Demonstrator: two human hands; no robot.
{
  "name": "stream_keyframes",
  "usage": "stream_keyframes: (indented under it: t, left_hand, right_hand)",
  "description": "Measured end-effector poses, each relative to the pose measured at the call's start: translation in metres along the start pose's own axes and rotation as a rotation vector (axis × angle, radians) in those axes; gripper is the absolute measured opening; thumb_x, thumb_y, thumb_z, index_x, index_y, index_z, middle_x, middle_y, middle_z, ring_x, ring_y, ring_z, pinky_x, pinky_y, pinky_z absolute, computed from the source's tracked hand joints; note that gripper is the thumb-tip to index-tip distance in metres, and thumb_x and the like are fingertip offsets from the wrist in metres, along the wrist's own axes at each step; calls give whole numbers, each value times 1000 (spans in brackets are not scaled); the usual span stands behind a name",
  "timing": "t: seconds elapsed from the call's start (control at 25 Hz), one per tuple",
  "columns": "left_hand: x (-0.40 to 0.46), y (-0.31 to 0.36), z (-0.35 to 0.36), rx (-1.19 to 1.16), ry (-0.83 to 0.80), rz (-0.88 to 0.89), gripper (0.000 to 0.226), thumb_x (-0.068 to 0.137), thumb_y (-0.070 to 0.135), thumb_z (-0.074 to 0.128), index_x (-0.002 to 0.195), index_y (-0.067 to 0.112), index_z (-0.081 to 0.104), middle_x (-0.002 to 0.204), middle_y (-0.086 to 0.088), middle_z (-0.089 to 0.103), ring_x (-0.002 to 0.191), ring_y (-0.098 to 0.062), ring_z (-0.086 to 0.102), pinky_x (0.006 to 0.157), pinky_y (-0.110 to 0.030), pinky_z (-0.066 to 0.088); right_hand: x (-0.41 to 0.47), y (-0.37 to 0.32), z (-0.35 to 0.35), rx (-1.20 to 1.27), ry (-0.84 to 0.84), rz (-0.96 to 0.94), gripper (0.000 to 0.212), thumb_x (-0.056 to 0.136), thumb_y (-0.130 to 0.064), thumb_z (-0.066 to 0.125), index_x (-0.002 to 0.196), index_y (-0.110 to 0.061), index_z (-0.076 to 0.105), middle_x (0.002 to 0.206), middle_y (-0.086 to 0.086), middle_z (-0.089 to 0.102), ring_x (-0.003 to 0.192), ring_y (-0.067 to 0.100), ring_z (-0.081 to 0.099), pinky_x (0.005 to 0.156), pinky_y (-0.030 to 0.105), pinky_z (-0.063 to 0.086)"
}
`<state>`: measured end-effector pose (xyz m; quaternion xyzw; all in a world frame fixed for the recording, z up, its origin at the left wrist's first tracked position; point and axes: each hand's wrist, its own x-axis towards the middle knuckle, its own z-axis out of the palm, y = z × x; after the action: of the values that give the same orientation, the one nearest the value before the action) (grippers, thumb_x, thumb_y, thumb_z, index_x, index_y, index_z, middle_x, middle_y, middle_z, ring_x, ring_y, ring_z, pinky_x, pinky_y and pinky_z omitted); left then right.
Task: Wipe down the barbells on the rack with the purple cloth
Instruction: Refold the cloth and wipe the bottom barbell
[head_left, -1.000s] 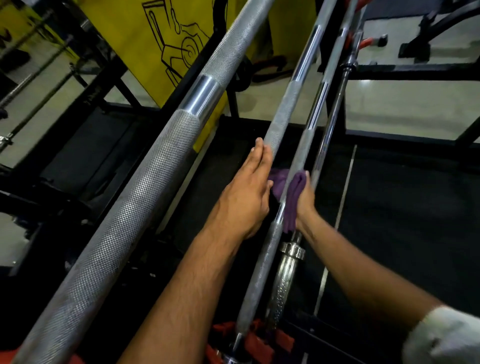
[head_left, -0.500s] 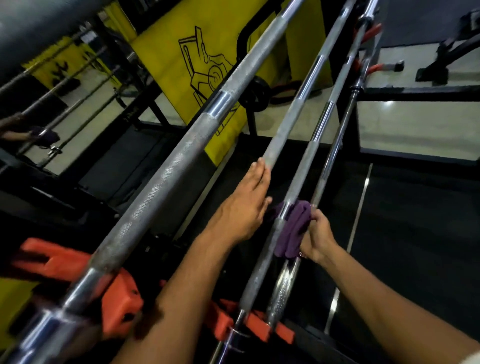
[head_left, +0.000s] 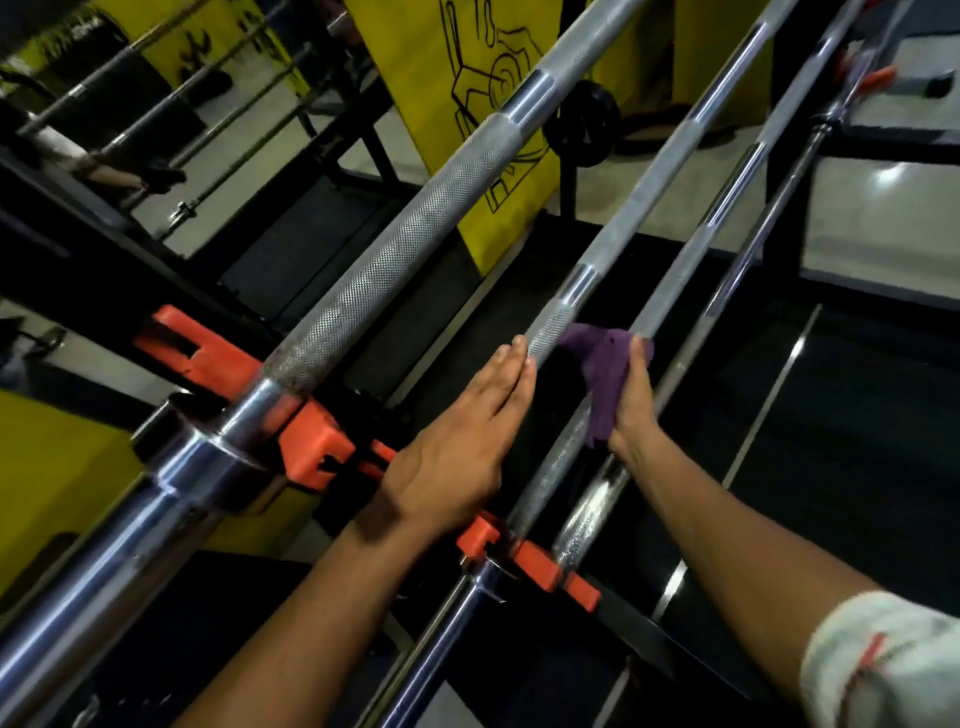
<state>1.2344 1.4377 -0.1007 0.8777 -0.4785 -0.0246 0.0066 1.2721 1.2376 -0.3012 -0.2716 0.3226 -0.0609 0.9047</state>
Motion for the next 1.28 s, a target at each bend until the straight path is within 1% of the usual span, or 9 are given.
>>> stream_keyframes:
  t: [0.12, 0.36, 0.56, 0.72, 0.84, 0.92, 1.0, 1.16, 1.28]
  left_hand:
    - [3, 0, 2, 19, 35, 22, 88, 79, -18, 52, 157, 1, 17, 166, -15, 3, 155, -22, 2, 124, -25, 2]
    - [3, -3, 7, 24, 12, 10, 85, 84, -13, 52, 158, 3, 12, 167, -14, -1, 155, -21, -3, 125, -33, 10]
    - [1, -2, 8, 6, 40, 2, 85, 85, -16, 50, 158, 5, 13, 168, -9, -3, 155, -17, -2, 124, -32, 13]
    - [1, -4, 10, 27, 33, -6, 90, 82, -18, 51, 159, 7, 11, 168, -8, -3, 155, -17, -3, 124, -31, 12]
    - [3, -5, 13, 14, 13, -11, 93, 81, -18, 49, 160, 10, 7, 168, -4, -9, 154, -14, -8, 122, -27, 11]
    - [3, -6, 12, 10, 13, -16, 94, 81, -17, 49, 160, 11, 6, 167, -2, -11, 154, -12, -9, 122, -27, 14]
    - [2, -5, 12, 1, 19, -15, 95, 81, -16, 50, 160, 11, 5, 167, -1, -13, 153, -11, -10, 121, -25, 10]
    - [2, -6, 11, -15, -1, -12, 82, 90, -7, 47, 160, 10, 7, 167, -3, -11, 154, -12, -8, 123, -29, 15]
    - [3, -6, 11, -14, 3, -4, 77, 93, 1, 45, 160, 9, 7, 167, -4, -10, 154, -13, -9, 124, -32, 17]
  right_hand:
    - [-32, 60, -7, -32, 9, 64, 95, 67, -82, 70, 134, -16, 60, 121, 14, 71, 113, 31, 69, 93, 41, 56]
    - [-103, 114, -18, -117, -174, 228, 58, 95, -59, 55, 134, -16, 61, 128, 10, 69, 121, 28, 65, 111, 43, 44]
    - [-71, 68, 8, -204, 194, -14, 58, 88, -70, 57, 101, -15, 70, 92, 5, 77, 91, 27, 73, 84, 40, 59]
    - [-17, 2, 14, -197, 276, -194, 46, 93, -61, 58, 95, -16, 65, 84, 9, 71, 74, 27, 71, 63, 38, 59]
    - [17, -28, 3, -258, 286, -266, 61, 82, -67, 64, 112, -13, 63, 98, 11, 73, 88, 29, 73, 80, 49, 61]
    - [9, -16, 3, -314, 292, -301, 63, 87, -62, 64, 125, -12, 55, 107, 9, 70, 86, 18, 70, 76, 39, 61]
    - [-14, 12, 6, -310, 279, -293, 71, 82, -67, 65, 127, -13, 54, 111, 9, 70, 85, 17, 69, 69, 31, 57]
    - [-70, 104, -3, -374, 181, -162, 76, 73, -83, 61, 126, -29, 56, 113, -3, 72, 102, 16, 70, 94, 38, 55]
    - [-88, 127, -11, -453, 86, -129, 80, 67, -87, 62, 126, -33, 57, 114, -7, 72, 105, 12, 69, 100, 41, 53]
